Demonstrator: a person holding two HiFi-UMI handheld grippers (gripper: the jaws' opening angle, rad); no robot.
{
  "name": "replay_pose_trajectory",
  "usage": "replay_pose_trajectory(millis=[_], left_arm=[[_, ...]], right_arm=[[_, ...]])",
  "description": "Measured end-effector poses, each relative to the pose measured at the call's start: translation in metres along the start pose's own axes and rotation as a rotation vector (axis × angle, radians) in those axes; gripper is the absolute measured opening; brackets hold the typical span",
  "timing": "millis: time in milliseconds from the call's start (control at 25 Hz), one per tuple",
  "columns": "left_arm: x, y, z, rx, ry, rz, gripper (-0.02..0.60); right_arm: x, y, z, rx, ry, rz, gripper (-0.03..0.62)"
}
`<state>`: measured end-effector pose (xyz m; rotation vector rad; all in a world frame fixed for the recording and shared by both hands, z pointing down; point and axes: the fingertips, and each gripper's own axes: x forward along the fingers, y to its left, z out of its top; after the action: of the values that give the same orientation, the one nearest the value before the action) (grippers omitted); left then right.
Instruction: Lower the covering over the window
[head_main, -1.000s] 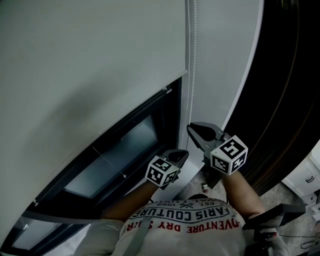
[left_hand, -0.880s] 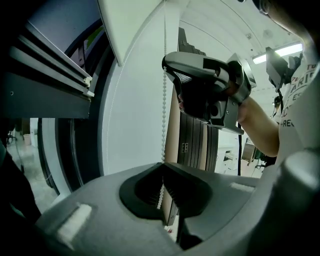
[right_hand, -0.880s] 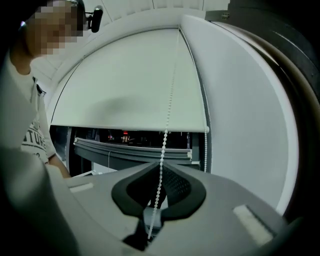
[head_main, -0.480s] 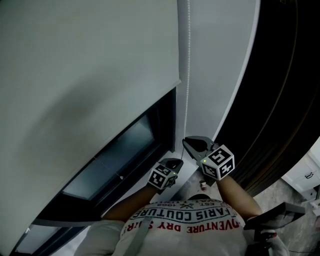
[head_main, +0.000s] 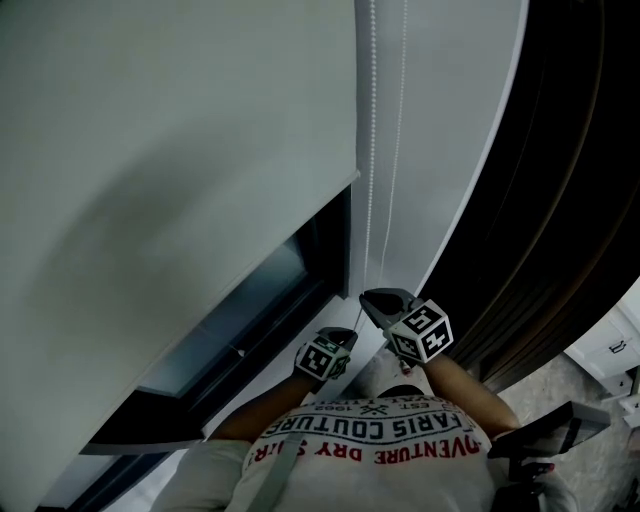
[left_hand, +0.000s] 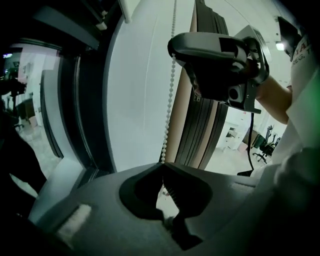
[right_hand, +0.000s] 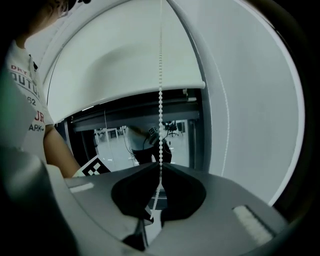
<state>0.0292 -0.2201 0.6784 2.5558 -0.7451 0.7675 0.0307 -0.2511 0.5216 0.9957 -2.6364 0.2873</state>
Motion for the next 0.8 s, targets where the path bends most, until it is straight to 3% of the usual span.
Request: replay_pose_trajectory(millis=[120,280,480,640,800], left_arm=[[0.004,0.000,-0.025,-0.011,0.071,0.003,0.011],[0.005,-0.002,-0.038,-0.026,0.089,0.004,0.011],[0.017,0.008,-0.027,-0.041,0.082,-0.010,0.011],[0.026,0.012,-0.038,-0.042,0.151,-0.047,0.011],[0.022,0.023,-0.050,-0.058,0.139,-0.023,0.011]], right_arm=[[0.008,0.006,-0.022,0.027,0.039,0.017,0.018],[0.012,0.009,-0.035,0.043,0.048,0.021,0.017],[0.026,-0.006,-0.038,0.077,0.047,0.034,0.017],[0.038,-0.013,-0.053,0.110,0.101,0.048,0.015],[0.044,-0.015,-0.058,0.137,0.103,0.046,0.015]])
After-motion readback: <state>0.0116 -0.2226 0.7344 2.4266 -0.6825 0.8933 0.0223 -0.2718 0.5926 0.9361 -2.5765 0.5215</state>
